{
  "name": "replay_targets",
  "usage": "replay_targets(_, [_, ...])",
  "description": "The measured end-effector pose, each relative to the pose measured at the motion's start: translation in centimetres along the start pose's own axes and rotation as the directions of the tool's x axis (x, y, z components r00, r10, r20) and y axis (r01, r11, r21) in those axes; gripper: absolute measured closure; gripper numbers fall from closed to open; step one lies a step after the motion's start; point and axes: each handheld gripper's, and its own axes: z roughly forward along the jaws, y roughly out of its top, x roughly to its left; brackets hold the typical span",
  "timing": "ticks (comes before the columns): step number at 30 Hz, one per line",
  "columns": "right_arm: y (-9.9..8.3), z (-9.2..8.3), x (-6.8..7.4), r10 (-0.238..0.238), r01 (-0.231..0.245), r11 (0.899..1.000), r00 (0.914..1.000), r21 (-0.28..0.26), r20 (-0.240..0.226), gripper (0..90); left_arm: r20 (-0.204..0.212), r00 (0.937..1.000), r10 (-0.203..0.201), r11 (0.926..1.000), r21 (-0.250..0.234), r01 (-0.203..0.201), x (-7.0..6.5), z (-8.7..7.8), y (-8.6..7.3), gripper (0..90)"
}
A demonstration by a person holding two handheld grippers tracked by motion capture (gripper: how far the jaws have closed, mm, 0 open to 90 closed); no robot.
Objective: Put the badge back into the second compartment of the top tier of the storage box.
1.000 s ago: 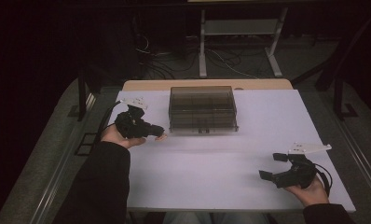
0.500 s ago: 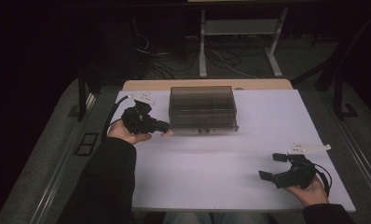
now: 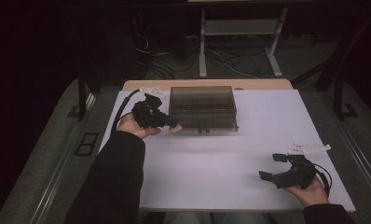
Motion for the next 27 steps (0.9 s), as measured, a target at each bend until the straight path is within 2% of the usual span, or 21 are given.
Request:
replay_targets(16, [-0.1,-0.1,-0.1,0.0,0.0,1.0,1.0,-0.003,0.0,0.3,0.002,0.9998,0.019,0.9998,-0.007,-0.019,0.0,1.6,2.4,84.1])
replay_targets(19, [-0.1,-0.1,-0.2,0.001,-0.001,1.0,1.0,-0.005,0.0,0.4,0.001,0.9997,0.024,0.9997,0.008,-0.024,0.1,1.8,2.9,84.1])
replay_targets(27, [-0.1,-0.1,-0.2,0.001,-0.001,1.0,1.0,-0.004,-0.001,0.4,-0.004,0.9997,0.024,0.9996,0.011,-0.024,0.4,2.8,4.1,84.1])
